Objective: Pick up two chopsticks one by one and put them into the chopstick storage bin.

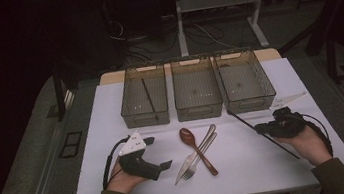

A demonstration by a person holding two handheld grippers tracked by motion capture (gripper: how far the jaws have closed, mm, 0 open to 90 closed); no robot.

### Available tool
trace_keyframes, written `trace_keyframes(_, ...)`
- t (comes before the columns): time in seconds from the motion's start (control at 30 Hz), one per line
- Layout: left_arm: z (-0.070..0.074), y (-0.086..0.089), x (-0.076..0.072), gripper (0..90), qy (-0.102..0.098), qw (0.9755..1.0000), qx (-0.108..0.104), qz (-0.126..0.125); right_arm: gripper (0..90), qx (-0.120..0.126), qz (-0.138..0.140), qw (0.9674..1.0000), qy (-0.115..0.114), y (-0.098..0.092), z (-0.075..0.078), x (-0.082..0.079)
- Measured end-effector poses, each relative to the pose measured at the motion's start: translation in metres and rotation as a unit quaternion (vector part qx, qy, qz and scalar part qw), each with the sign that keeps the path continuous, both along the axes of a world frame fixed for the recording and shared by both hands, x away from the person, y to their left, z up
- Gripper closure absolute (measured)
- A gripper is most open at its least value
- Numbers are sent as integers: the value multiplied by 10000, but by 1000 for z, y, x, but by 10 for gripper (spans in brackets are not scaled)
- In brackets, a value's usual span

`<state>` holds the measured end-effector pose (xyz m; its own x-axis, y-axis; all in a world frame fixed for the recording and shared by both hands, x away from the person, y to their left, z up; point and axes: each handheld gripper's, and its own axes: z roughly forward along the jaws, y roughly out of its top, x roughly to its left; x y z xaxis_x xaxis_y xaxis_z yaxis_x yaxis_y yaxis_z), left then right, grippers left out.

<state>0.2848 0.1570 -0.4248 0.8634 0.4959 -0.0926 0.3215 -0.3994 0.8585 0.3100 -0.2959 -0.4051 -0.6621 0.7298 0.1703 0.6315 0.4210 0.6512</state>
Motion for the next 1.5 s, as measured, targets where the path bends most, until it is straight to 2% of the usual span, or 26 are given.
trace_keyframes(0.43, 0, -1, -1, 0, -1, 10000, 8, -13, 851, 152, 194, 9995, -195, 26, 28, 12)
trace_keyframes(0.67, 0, -1, -1, 0, -2, 10000, -29, -5, 851, 254, 356, 9985, -319, 49, 41, 27)
trace_keyframes(0.93, 1, -1, -1, 0, 5, 10000, -25, -34, 851, 288, 489, 9978, -341, 79, 55, 49)
trace_keyframes(1.5, 1, 0, -1, 0, 20, 10000, -75, -47, 851, -154, 686, 9972, -254, 157, 81, 106)
